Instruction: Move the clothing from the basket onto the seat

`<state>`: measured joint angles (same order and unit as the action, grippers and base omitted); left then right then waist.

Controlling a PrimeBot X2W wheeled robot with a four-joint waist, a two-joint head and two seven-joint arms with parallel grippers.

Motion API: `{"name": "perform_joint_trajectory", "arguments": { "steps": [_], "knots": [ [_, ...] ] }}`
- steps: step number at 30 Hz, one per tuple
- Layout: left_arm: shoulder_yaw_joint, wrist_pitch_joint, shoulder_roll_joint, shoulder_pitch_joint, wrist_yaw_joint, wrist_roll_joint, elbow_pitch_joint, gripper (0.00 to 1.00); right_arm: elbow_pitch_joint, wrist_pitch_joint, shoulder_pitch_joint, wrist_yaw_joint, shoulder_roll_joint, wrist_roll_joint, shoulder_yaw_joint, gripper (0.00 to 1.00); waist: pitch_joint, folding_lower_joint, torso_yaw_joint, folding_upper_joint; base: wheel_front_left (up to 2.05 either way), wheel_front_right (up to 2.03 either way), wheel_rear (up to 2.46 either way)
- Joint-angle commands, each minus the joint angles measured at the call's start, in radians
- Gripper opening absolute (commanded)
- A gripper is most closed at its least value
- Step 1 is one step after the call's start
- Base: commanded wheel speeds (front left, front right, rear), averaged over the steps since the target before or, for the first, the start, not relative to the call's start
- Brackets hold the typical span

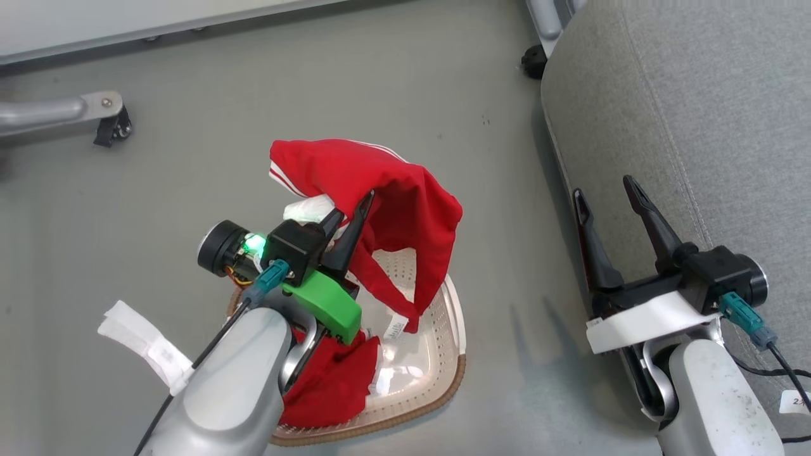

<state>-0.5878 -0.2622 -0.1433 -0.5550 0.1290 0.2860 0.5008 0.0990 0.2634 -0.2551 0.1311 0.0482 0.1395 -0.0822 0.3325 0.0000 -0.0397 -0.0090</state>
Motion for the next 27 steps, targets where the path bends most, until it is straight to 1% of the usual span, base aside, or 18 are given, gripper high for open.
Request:
{"name": "perform_joint_trajectory", "arguments": {
  "steps": [1, 7, 15, 21, 27],
  "knots": [
    [0.012, -0.004, 0.001, 0.018, 0.002, -0.016, -0.021, 0.00, 0.004, 0.002, 0.019, -0.001, 0.004, 0.001, 0.001, 1.00, -0.059, 0.0000, 0.015, 0.0090, 0.00, 0.00, 0.00],
    [0.056, -0.004, 0.004, 0.030, 0.002, -0.032, -0.116, 0.00, 0.015, 0.002, 0.055, -0.001, 0.004, 0.009, -0.003, 1.00, -0.117, 0.0000, 0.010, 0.0090, 0.00, 0.00, 0.00],
    [0.093, -0.004, 0.007, -0.009, 0.002, -0.056, -0.242, 0.00, 0.015, 0.002, 0.090, -0.001, 0.004, 0.024, -0.015, 1.00, -0.163, 0.0000, 0.002, 0.0090, 0.00, 0.00, 0.00],
    [0.100, -0.004, 0.005, -0.025, 0.003, -0.072, -0.315, 0.00, 0.013, 0.002, 0.104, -0.001, 0.004, 0.030, -0.019, 1.00, -0.182, 0.0000, 0.000, 0.0090, 0.00, 0.00, 0.00],
    [0.084, -0.004, 0.002, -0.024, 0.003, -0.075, -0.344, 0.00, 0.007, 0.002, 0.113, -0.001, 0.004, 0.039, -0.026, 1.00, -0.197, 0.0000, 0.002, 0.0090, 0.00, 0.00, 0.00]
  ]
}}
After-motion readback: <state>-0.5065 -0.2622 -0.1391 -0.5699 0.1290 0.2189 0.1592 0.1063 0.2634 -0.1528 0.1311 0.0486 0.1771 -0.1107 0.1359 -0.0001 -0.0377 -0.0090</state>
